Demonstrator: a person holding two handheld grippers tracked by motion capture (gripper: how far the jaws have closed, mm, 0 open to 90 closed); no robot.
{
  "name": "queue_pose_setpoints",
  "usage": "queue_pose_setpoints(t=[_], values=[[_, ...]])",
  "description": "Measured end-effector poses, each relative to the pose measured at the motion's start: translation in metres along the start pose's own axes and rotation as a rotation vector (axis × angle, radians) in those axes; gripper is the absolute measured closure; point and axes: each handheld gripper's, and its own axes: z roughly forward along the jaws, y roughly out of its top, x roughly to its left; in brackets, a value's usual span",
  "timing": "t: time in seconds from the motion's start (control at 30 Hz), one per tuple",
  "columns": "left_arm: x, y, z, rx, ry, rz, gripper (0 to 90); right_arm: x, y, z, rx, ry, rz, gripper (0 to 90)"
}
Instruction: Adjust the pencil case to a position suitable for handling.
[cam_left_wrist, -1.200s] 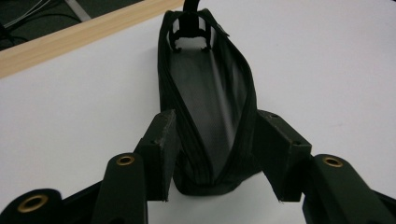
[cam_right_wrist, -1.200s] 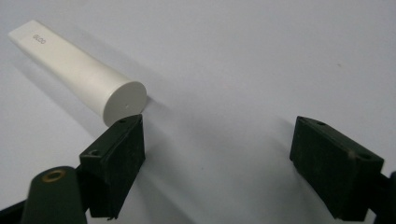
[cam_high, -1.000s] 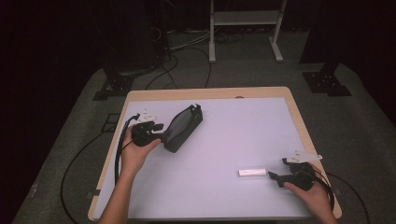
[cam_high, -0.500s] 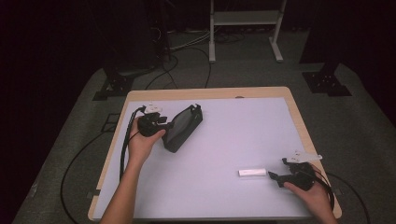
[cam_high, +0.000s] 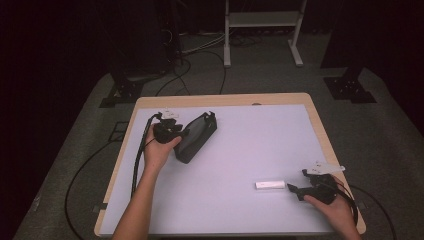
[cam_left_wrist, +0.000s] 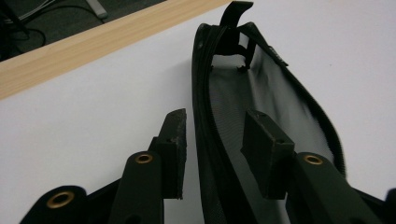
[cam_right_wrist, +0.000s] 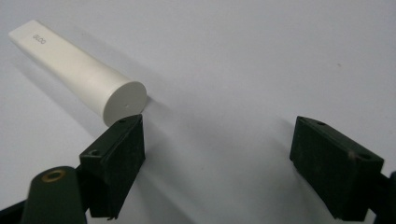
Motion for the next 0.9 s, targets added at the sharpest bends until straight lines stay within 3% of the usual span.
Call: queue_pose_setpoints(t=[0.23,0.53,0.9], values=[[0.002,-0.003,0.011,0.014,0.007,-0.008,66.4,0.0,0.0,0.0,0.0,0.0,0.001,16.9],[0.001,-0.003,0.012,0.012,0.018,-0.009,84.4,0.0,0.0,0.0,0.0,0.001,0.0,16.9],[-0.002,-0.001,0.007,0.002,0.003,-0.02,88.5,0.0,0.0,0.0,0.0,0.001,0.001,16.9]])
